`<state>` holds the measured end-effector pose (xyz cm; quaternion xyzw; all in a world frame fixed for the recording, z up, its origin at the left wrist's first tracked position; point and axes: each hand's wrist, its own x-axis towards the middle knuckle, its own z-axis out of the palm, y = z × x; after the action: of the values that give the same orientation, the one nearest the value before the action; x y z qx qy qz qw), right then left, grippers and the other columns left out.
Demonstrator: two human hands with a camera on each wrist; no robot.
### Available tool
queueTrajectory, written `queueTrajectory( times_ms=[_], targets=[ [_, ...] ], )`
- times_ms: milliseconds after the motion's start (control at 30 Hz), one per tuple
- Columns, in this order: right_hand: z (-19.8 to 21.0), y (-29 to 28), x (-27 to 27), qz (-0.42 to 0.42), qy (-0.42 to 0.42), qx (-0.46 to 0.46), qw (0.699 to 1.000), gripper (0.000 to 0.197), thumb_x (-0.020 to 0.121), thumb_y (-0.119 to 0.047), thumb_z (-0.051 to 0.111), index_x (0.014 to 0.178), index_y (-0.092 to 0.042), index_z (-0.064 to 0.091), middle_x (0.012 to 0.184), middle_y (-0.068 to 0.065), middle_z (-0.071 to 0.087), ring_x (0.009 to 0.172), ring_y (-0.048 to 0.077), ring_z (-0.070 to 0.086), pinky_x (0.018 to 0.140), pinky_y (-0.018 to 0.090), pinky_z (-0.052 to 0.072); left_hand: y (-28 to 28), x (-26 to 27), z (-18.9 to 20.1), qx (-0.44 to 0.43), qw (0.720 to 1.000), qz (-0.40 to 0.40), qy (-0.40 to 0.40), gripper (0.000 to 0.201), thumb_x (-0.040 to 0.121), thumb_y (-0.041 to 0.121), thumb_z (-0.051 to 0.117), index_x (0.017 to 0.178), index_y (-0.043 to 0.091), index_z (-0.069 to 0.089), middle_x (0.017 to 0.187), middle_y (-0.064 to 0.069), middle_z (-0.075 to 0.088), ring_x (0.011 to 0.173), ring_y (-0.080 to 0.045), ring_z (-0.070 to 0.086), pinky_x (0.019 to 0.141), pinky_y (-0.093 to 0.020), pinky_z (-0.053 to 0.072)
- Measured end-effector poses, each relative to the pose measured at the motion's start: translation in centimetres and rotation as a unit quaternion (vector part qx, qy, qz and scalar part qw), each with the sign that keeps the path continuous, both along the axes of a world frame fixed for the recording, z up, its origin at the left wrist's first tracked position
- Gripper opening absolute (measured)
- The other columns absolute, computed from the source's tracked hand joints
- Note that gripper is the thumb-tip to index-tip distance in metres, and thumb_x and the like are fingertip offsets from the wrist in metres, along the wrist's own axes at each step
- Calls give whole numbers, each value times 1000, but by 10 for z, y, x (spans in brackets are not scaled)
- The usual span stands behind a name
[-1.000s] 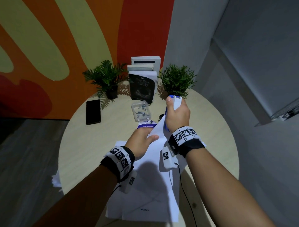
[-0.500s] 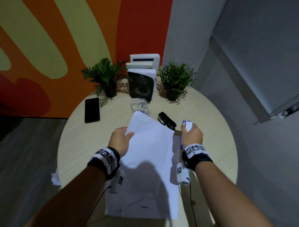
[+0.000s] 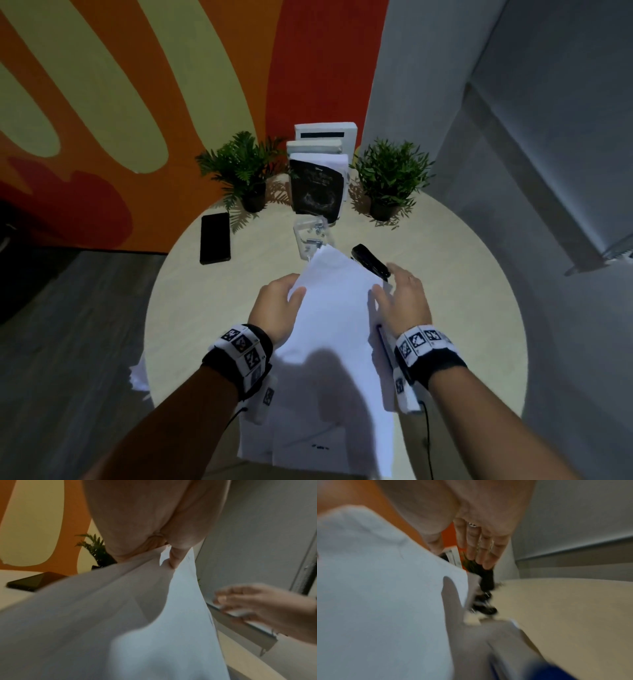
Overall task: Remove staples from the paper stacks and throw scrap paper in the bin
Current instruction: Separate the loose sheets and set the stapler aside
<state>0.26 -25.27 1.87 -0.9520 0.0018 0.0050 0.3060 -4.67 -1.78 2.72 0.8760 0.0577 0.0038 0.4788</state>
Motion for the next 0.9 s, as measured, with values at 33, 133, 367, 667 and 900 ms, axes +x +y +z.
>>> queueTrajectory(
  times_ms=[33, 133, 367, 667, 900],
  targets=[
    [18, 6, 5, 44, -34, 39, 998, 59, 91, -30, 61, 145, -22, 38, 144, -2, 45, 133, 20, 35, 108, 34, 35, -3, -1, 6, -13, 1000, -5, -24, 26, 100, 12, 51, 100, 26, 74, 85, 20, 71, 84, -8, 66, 75, -25, 48],
    [59, 23, 12, 148, -134, 121, 972, 47, 81, -21, 74, 123, -33, 58, 127, -11, 59, 125, 16, 42, 109, 42, 38, -13, -3, 28, -36, 989, -6, -141, 38, 94, -4, 56, 112, 22, 77, 108, 24, 72, 104, 11, 65, 93, -16, 49],
    [85, 35, -2, 168, -332, 234, 898, 36, 59, 26, 64, 63, -10, 60, 90, -5, 71, 98, 30, 53, 72, 54, 47, -15, -1, 57, 14, 928, 21, -372, 53, 77, -32, 54, 111, 2, 76, 119, -4, 72, 110, -21, 69, 100, -24, 49],
    [94, 36, -6, 182, -344, 215, 896, 24, 75, 3, 68, 77, -21, 71, 96, -11, 69, 102, 27, 53, 72, 55, 47, -14, -1, 60, 31, 916, 13, -400, 56, 74, -34, 54, 111, 2, 76, 119, -6, 72, 109, -24, 70, 98, -31, 52],
    [117, 34, -3, 178, -355, 186, 899, 21, 81, 0, 70, 92, -18, 75, 96, -5, 71, 98, 31, 58, 83, 54, 45, -6, 1, 67, 91, 963, 3, -255, 41, 85, 2, 57, 118, 20, 72, 104, 3, 78, 93, -17, 72, 79, -34, 59]
  ],
)
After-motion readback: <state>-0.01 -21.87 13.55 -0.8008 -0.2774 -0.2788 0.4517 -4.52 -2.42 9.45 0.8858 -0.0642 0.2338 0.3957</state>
